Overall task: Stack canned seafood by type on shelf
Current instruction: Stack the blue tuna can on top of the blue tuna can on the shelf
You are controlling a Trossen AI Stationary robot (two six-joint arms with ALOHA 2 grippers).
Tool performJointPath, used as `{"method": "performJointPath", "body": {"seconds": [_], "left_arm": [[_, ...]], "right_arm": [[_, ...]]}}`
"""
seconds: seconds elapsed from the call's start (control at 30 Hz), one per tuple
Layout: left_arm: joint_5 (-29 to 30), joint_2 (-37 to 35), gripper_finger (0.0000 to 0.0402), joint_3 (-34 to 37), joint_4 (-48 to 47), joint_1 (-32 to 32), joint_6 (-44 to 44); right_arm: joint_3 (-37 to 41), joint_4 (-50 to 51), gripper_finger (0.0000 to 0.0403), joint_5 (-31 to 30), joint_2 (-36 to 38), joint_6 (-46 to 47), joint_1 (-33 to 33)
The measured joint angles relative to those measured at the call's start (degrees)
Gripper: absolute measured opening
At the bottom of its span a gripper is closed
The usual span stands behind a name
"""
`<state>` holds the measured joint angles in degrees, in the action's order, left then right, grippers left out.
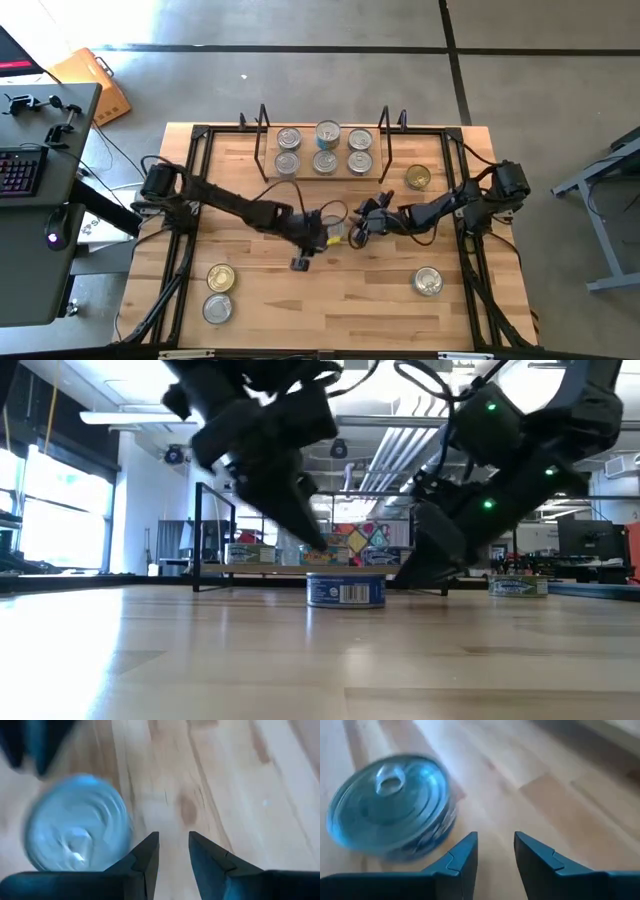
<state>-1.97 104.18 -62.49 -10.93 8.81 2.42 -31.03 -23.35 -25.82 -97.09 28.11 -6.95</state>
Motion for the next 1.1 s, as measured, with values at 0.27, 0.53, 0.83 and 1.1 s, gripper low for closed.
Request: {"method": "performJointPath", "body": {"seconds": [0.27,0.53,0.83,1.1], "left_arm": [[11.0,3.2,0.0097,6.1,12.2,2.3,-7.0],[16.2,3.3,0.0096,6.5,15.1,0.5,-10.8],[30.6,0.9,0.0096,6.4,-4.2,0.8,-17.9],[35.9,-2.2,0.0096,6.4,-9.1,3.2,-17.7]], "right_arm": [[0.0,-5.8,0.0119,8.0,-0.1,-7.6,3.9],[0.0,-6.0,0.0118,6.6,-1.1,-7.4,1.1],[-0.1,-7.1,0.0119,17.5,-1.2,-7.1,-5.0],[-0.1,-7.4,0.0119,19.9,-1.2,-15.1,-8.9]]}}
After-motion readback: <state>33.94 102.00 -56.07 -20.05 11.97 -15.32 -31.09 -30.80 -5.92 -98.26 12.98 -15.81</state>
